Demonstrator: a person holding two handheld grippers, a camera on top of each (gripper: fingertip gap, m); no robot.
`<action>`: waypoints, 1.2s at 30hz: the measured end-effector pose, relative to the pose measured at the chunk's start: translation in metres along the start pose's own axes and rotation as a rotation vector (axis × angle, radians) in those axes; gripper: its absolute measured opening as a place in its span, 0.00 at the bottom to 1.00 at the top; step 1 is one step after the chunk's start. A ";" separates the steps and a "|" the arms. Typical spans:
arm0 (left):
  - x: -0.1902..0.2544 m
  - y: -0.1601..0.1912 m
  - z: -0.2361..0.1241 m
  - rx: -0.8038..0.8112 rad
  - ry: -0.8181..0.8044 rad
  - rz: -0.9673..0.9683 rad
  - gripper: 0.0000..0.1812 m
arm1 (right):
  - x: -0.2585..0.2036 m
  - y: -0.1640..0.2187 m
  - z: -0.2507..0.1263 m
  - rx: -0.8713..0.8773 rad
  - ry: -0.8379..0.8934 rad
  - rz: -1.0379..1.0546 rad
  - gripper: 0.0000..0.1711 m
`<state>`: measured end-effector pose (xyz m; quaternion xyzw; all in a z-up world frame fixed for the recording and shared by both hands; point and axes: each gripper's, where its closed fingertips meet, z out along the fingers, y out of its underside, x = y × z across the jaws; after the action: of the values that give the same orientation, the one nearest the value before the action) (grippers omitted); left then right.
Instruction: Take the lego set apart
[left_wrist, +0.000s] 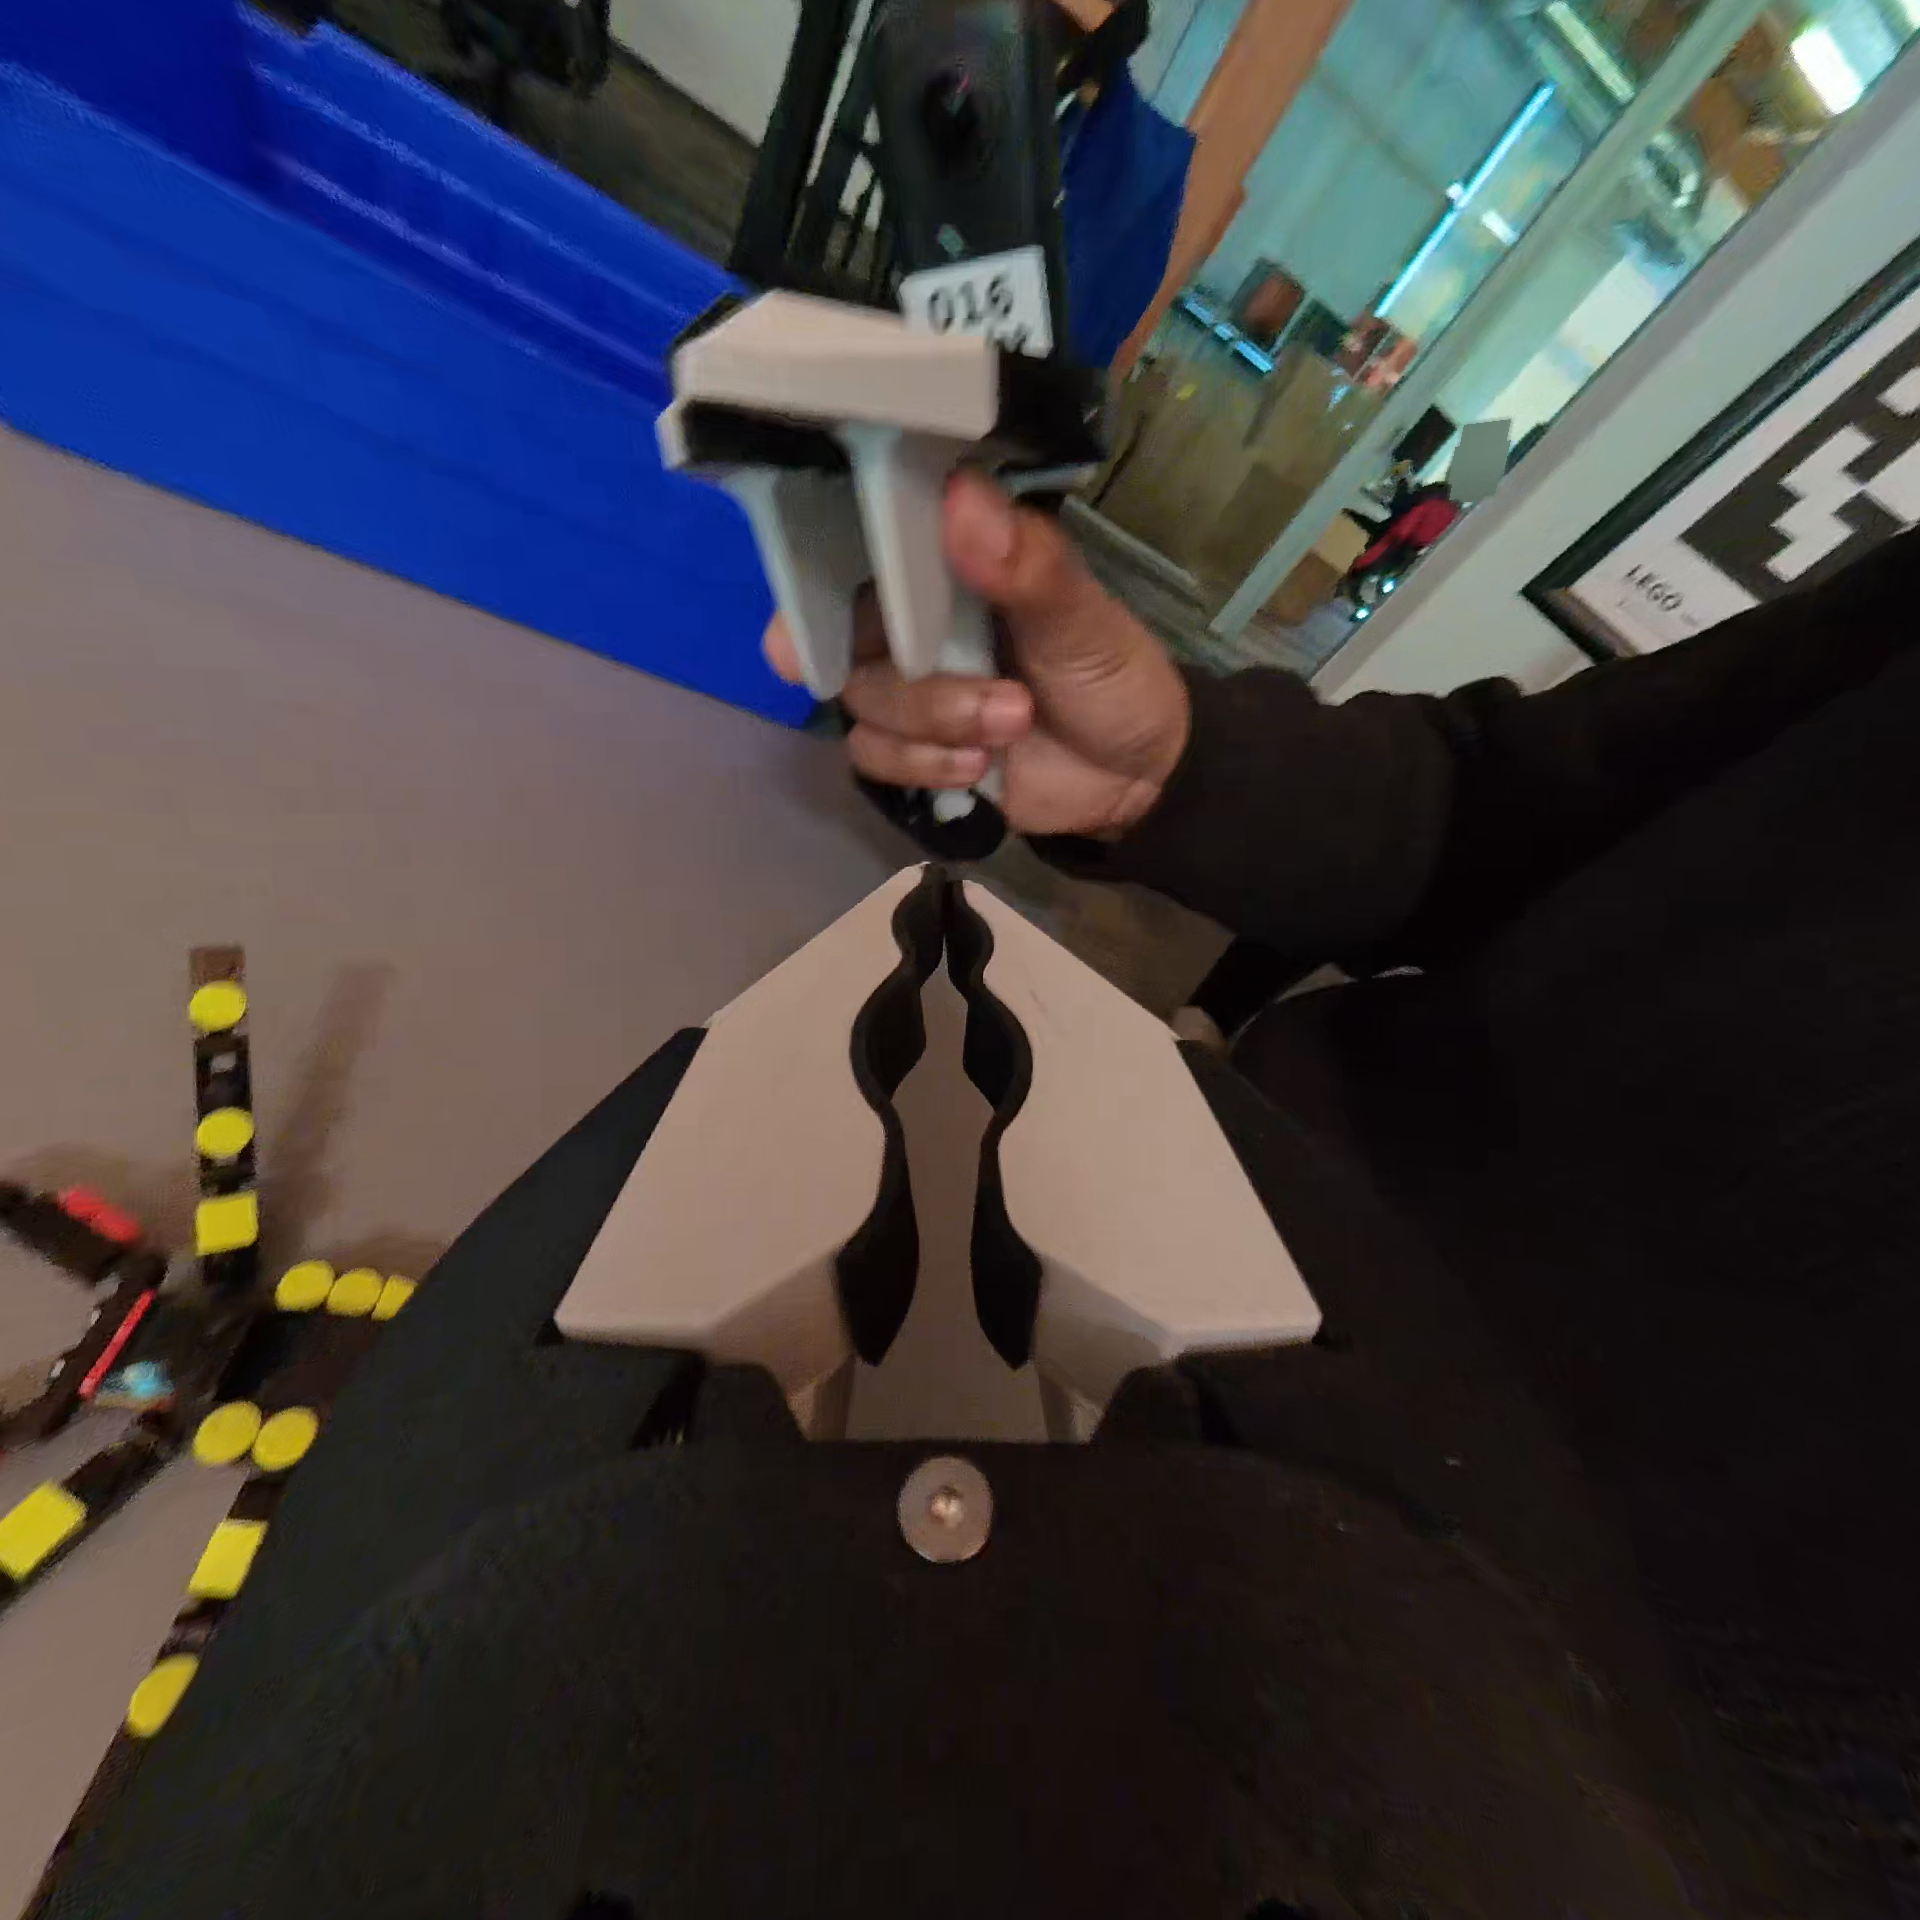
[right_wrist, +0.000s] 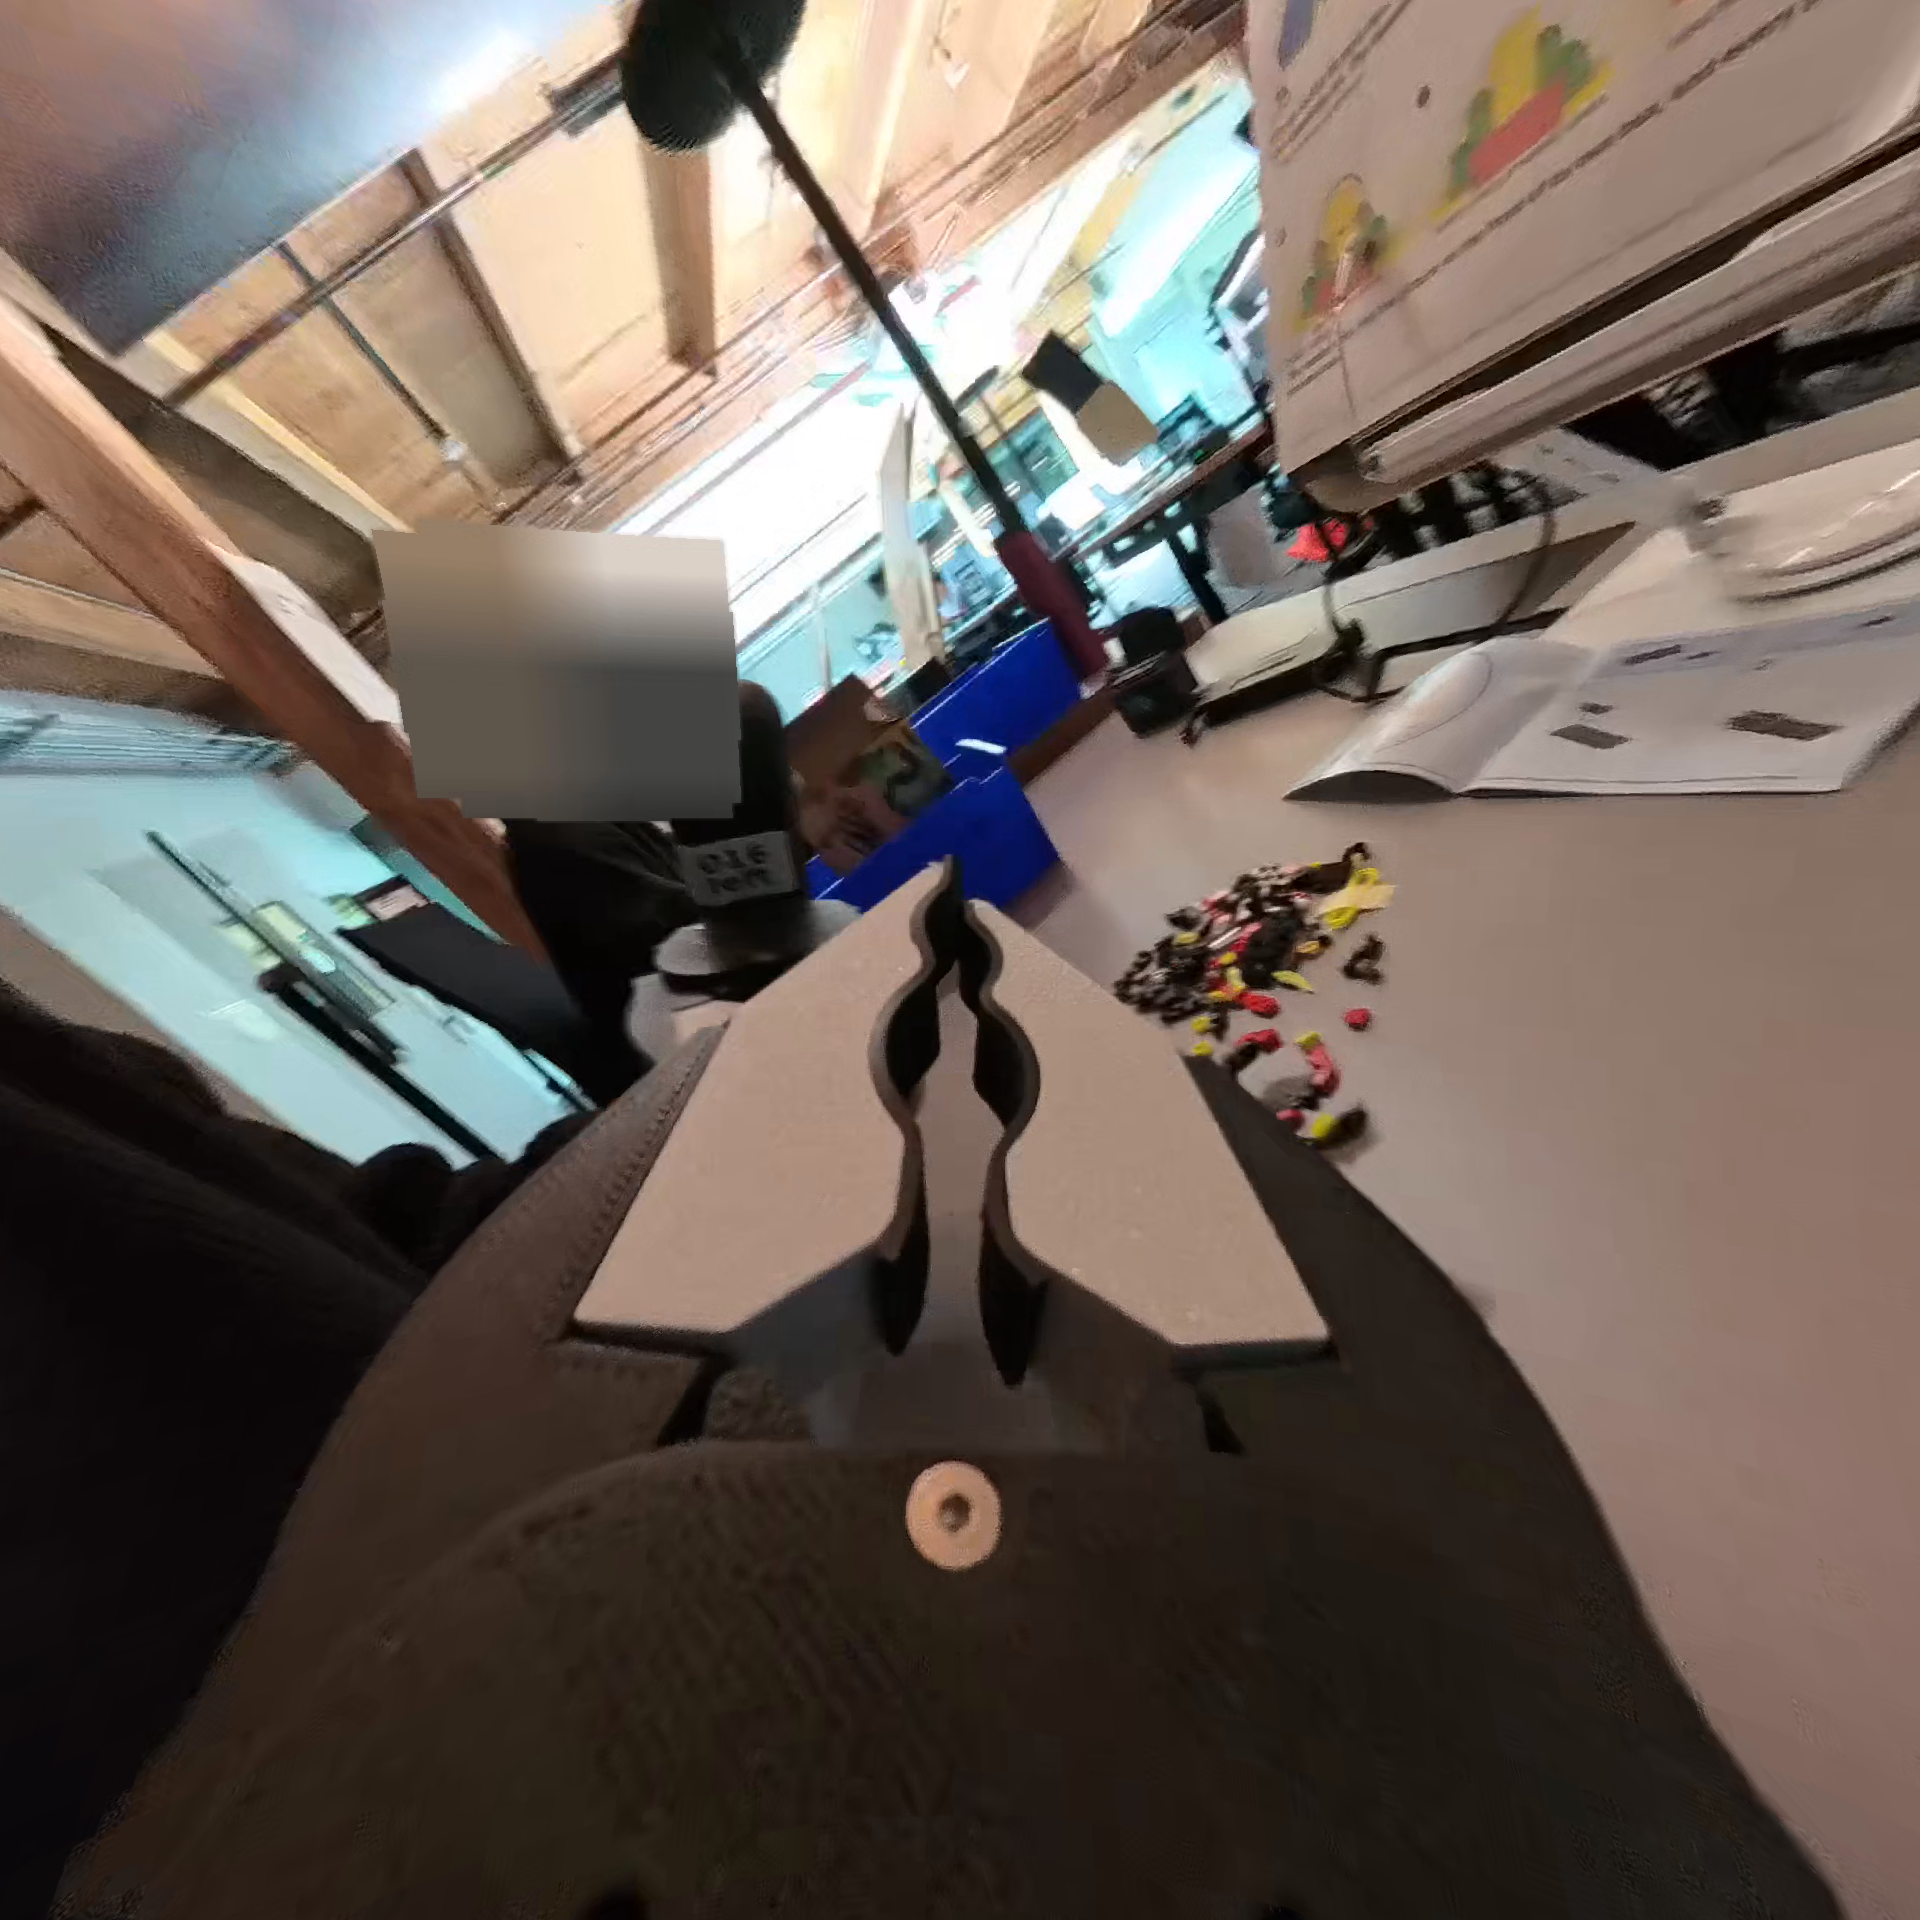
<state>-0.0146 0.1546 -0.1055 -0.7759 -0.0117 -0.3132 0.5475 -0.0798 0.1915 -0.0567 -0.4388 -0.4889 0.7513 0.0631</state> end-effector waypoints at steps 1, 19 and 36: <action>-0.005 0.003 -0.002 0.002 0.001 -0.023 0.00 | -0.003 0.003 0.004 -0.023 -0.008 -0.005 0.00; -0.056 -0.021 -0.050 0.291 -0.066 -0.213 0.00 | 0.024 0.018 0.003 -0.166 0.106 -0.122 0.00; -0.072 -0.008 -0.038 0.210 -0.195 -0.162 0.00 | 0.019 -0.001 -0.117 -0.158 0.698 -0.682 0.22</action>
<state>-0.0933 0.1485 -0.1267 -0.7377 -0.1599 -0.2766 0.5948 -0.0068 0.2814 -0.0836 -0.4827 -0.6099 0.4567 0.4318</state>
